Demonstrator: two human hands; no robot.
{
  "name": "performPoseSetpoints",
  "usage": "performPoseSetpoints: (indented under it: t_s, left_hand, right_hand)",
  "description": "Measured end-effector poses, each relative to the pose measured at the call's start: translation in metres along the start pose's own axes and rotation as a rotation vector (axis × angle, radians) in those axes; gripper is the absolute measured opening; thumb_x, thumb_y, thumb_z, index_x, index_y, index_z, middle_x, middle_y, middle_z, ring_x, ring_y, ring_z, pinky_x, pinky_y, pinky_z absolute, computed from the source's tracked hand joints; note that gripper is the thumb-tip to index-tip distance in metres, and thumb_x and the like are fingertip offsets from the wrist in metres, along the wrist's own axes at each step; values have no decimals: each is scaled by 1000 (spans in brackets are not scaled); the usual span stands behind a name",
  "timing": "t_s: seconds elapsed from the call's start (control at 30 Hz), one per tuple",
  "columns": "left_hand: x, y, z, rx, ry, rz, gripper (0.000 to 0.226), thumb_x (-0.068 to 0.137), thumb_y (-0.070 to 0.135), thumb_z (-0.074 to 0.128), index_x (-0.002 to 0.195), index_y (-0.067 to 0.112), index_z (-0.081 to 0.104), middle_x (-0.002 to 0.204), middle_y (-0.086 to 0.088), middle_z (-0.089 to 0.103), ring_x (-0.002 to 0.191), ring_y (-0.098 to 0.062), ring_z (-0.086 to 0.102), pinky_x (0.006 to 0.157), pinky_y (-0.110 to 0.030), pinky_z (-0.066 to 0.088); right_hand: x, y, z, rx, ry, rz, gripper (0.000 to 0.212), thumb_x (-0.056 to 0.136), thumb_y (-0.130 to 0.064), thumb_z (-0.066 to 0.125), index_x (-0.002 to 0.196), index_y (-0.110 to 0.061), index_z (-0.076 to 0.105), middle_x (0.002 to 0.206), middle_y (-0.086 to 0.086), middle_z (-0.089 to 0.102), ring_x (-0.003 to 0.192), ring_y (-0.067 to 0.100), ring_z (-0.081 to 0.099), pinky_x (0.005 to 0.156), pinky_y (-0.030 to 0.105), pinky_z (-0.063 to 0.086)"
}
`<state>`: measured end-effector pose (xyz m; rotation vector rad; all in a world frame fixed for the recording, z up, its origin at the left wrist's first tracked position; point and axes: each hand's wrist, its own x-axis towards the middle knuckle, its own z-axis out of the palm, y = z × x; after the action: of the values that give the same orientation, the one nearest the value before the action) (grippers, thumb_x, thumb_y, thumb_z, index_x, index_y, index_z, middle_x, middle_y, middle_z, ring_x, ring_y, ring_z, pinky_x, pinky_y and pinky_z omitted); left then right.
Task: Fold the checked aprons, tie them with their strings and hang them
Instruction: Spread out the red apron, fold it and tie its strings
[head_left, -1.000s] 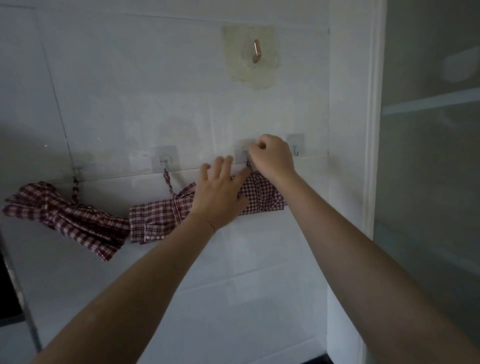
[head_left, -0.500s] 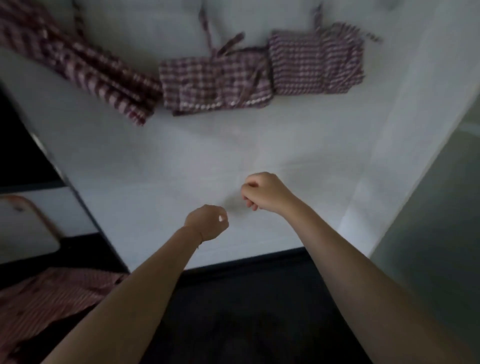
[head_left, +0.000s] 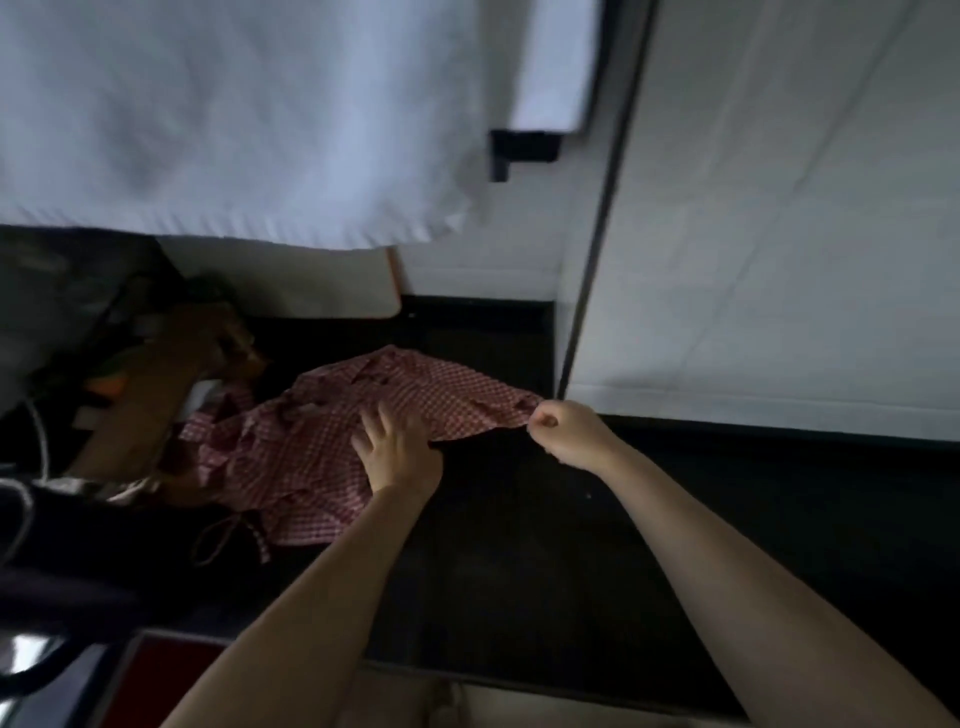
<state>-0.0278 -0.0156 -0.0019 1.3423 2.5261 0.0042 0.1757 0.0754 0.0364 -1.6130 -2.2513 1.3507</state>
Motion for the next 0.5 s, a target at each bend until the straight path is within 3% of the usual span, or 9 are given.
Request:
performPoseSetpoints:
  t_s: [0.1, 0.17, 0.23, 0.33, 0.4, 0.47, 0.5]
  left_hand:
    - [18, -62, 20, 81, -237, -34, 88, 91, 34, 56, 157, 26, -2, 163, -14, -12, 148, -39, -11, 118, -59, 7]
    - [20, -83, 35, 73, -417, -31, 92, 89, 44, 55, 156, 29, -5, 163, -12, -4, 148, -37, 1, 117, -60, 11]
    - [15, -87, 49, 112, -500, 10, 89, 85, 51, 52, 155, 34, 0, 162, -11, 2, 145, -37, 13, 115, -59, 17]
    - [-1, -75, 61, 165, -416, 177, 78, 84, 55, 51, 152, 35, 19, 157, -10, 21, 138, -35, 26, 111, -51, 25]
    - [-8, -67, 62, -55, -386, 285, 63, 83, 53, 53, 143, 38, 40, 143, -2, 47, 129, -28, 42, 107, -44, 32]
    - [-19, -60, 54, -217, -314, 412, 38, 85, 48, 51, 118, 35, 64, 113, 2, 68, 106, -25, 61, 92, -36, 46]
    - [-19, -60, 52, -230, -160, 483, 30, 85, 42, 49, 98, 27, 71, 94, -1, 71, 90, -27, 65, 78, -34, 50]
  right_hand:
    - [11, -17, 52, 10, -28, 55, 16, 95, -22, 53, 100, -17, 67, 98, 1, 67, 90, 18, 65, 82, 35, 53]
    - [11, -24, 73, -10, -54, 97, 17, 96, -22, 53, 105, -16, 65, 102, -1, 65, 94, 16, 63, 85, 34, 52]
    - [8, -25, 84, -23, -71, 146, 19, 96, -22, 52, 110, -16, 64, 106, -1, 64, 95, 15, 62, 85, 32, 51]
    - [9, -21, 98, -23, -42, 201, 19, 96, -22, 52, 109, -16, 64, 105, 0, 64, 92, 14, 61, 84, 31, 51]
    - [10, -19, 109, 6, -62, 264, 20, 97, -22, 51, 109, -13, 64, 98, 1, 63, 85, 14, 60, 80, 32, 52]
    - [9, -17, 121, 62, -88, 332, 26, 99, -32, 52, 100, -9, 65, 87, 0, 61, 76, 14, 58, 68, 32, 54]
    - [6, -15, 127, 101, -102, 360, 31, 98, -42, 55, 95, -12, 63, 84, -1, 59, 72, 12, 57, 58, 27, 52]
